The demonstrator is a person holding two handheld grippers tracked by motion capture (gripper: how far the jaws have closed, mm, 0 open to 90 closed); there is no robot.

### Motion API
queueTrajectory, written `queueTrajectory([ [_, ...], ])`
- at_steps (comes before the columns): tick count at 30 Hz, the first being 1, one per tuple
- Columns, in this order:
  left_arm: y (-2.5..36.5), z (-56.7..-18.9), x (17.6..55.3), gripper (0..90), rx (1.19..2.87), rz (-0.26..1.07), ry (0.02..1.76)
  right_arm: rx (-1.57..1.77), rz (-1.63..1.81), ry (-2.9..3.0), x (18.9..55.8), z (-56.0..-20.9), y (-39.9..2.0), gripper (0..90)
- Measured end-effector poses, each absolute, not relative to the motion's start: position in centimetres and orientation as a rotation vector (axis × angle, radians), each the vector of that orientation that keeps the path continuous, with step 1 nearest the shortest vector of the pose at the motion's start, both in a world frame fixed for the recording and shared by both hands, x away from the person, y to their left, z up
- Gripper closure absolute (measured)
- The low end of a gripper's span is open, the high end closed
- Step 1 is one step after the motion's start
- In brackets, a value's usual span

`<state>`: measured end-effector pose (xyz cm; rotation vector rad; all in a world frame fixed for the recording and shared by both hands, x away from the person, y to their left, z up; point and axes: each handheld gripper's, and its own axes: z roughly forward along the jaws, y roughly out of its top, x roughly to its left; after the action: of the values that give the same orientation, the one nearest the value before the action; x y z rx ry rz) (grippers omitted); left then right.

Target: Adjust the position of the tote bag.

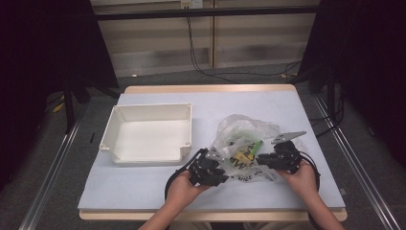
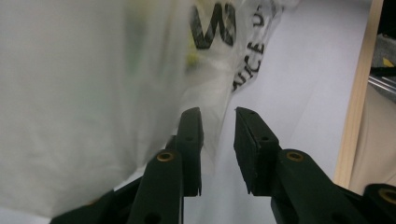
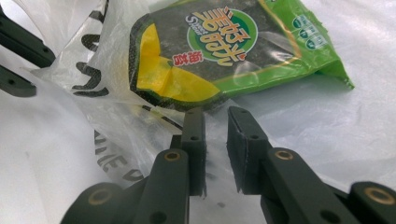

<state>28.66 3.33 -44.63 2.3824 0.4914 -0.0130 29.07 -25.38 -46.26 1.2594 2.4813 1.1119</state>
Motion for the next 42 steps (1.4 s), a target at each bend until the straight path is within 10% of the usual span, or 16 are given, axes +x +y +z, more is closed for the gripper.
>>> queueTrajectory([
  [42, 5.0, -39.8, 29.0, 51.6, 2.267, 0.028, 0.511, 1.220, 1.086, 2.517, 28.2, -46.7, -25.2, 90.0],
])
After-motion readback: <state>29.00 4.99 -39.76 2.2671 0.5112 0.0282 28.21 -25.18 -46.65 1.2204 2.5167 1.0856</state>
